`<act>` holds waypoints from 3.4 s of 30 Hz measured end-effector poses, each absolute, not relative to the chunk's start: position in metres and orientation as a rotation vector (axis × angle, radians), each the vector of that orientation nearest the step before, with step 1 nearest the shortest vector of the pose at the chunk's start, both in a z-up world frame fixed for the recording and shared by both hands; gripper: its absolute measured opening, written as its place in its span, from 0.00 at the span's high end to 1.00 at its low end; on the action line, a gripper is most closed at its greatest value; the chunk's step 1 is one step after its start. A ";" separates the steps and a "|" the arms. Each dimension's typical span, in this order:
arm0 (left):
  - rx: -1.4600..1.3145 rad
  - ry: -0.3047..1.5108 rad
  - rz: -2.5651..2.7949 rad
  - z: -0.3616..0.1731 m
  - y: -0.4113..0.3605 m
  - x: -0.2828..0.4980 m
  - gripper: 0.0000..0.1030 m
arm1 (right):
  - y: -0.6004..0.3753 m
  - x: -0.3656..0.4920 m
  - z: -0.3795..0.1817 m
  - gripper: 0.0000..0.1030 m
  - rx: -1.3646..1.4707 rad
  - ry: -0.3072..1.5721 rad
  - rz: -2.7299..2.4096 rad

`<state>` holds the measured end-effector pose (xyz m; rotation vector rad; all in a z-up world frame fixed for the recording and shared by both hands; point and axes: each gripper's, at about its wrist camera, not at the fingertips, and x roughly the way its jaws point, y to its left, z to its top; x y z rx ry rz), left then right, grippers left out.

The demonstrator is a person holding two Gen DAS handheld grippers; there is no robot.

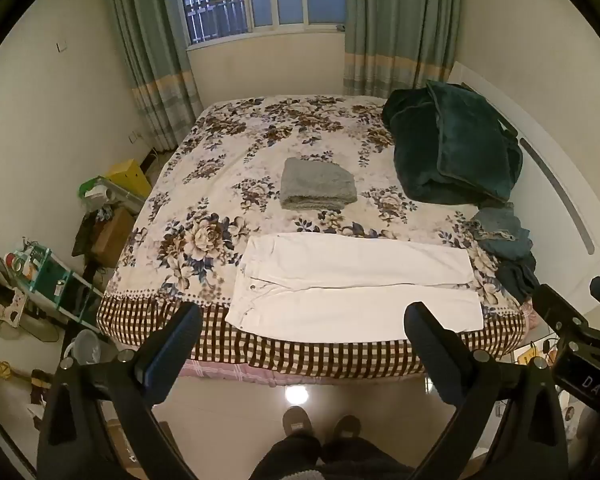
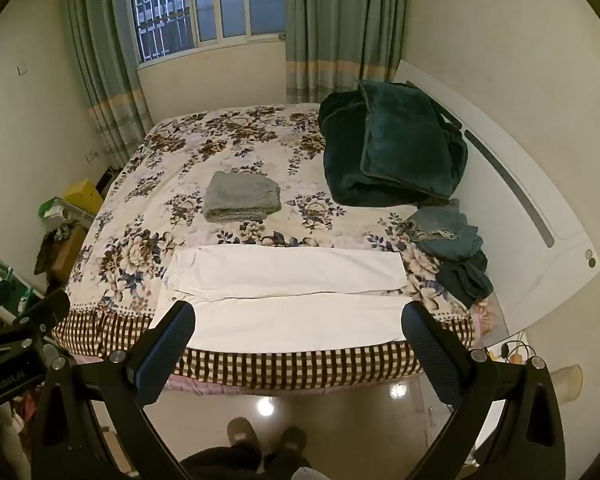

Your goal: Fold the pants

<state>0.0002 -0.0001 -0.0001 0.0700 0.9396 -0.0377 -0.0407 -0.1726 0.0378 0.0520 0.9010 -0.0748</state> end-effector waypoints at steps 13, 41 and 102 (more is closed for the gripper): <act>0.057 0.938 -0.042 0.000 -0.001 0.001 0.00 | -0.174 -0.043 0.040 0.00 0.041 0.898 -0.081; 0.043 0.934 -0.057 0.001 -0.006 -0.002 0.00 | -0.171 -0.050 0.045 0.00 0.031 0.897 -0.079; 0.033 0.883 0.039 0.003 -0.031 0.029 0.00 | -0.194 -0.020 0.026 0.00 0.041 0.927 -0.087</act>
